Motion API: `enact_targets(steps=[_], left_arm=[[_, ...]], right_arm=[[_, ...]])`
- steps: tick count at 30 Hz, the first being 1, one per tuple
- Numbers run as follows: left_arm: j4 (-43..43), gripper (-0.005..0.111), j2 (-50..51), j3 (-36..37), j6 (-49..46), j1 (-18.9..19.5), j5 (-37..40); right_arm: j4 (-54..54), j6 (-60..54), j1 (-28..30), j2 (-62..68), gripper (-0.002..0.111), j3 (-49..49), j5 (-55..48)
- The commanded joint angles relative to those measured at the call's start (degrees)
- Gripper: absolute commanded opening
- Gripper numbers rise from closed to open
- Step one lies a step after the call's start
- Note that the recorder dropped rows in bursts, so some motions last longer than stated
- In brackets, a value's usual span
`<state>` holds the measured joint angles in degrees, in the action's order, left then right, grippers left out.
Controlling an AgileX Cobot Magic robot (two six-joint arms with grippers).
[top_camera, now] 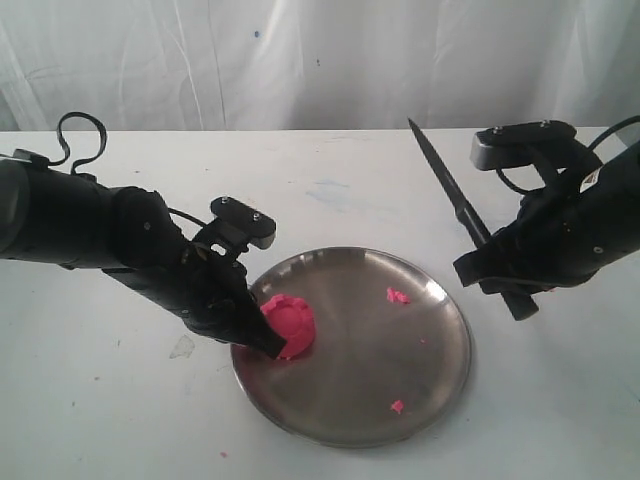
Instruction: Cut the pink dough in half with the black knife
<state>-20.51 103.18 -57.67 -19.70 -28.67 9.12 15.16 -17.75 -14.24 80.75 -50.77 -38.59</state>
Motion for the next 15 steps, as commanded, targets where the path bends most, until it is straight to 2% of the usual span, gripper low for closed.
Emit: enact_targets(steps=[1,8,15], left_arm=[[-1.1,0.0,0.2,0.3,0.0,-0.1,1.2],[-4.6,0.0,0.2,0.3,-0.5,-0.6,0.9],[-6.1,0.0,0.2,0.3,-6.8,-5.5,0.8]], right_arm=[[-11.7,11.3,0.0,3.9,0.0,0.2,2.9],[-13.0,11.6,0.0,11.5,0.0,0.2,3.1],[-13.7,11.8,0.0,12.6,0.0,0.2,3.2]])
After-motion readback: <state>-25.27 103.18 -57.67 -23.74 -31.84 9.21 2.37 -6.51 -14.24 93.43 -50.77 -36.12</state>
